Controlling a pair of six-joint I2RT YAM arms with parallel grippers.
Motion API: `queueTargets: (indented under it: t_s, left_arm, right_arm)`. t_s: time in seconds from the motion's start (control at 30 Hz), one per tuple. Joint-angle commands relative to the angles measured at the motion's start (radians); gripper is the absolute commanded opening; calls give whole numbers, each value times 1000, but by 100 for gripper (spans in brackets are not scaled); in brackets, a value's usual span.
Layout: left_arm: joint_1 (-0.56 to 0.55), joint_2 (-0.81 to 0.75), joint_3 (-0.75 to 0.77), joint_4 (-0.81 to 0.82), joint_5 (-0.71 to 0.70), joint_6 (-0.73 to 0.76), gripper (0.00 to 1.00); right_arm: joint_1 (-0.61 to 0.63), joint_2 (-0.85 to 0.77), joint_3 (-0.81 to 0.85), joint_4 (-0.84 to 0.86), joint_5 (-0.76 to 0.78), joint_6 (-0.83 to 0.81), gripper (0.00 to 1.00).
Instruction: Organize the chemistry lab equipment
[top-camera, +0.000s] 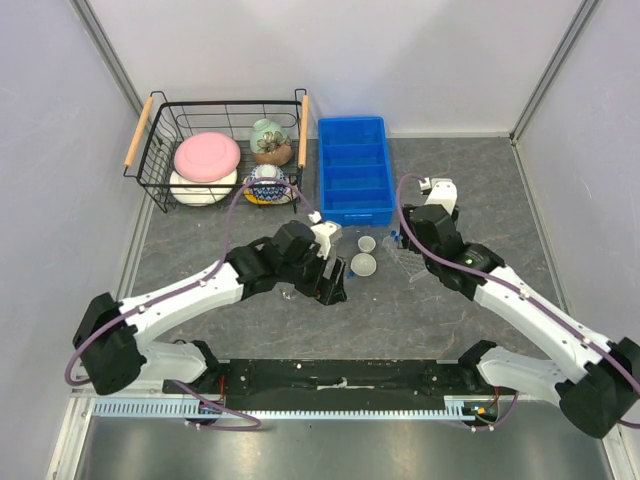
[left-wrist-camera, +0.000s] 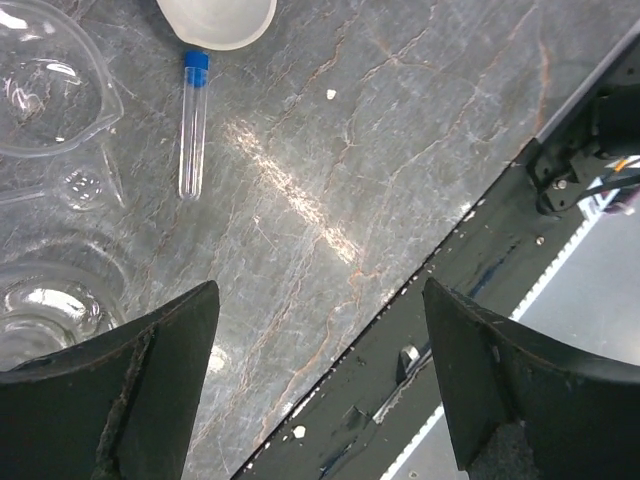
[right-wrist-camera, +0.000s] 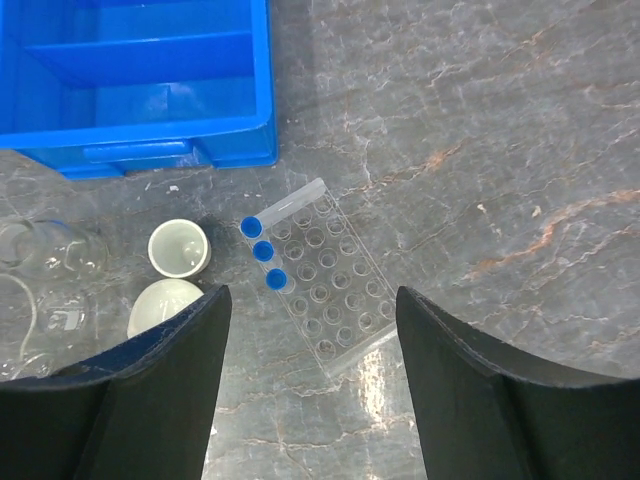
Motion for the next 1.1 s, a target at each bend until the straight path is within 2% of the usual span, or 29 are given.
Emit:
queueTargets:
  t_s: [0.0, 0.17, 0.5, 0.63, 1.07]
  left_arm:
    - [-58, 85, 64, 4, -128, 0, 86]
    - [-112, 169, 66, 26, -217, -28, 82]
    - [-154, 318, 90, 43, -435, -63, 67]
    - [-161, 355, 107, 44, -510, -72, 63]
    - [-161, 450, 118, 106, -547, -80, 54]
  right_arm:
    - [-4, -91, 59, -118, -32, -40, 74]
    - [-6, -170, 61, -160, -92, -44, 75]
    - [-4, -263, 41, -166, -166, -70, 75]
    - [-3, -282, 35, -158, -187, -72, 75]
    - [-4, -335, 41, -177, -192, -106, 75]
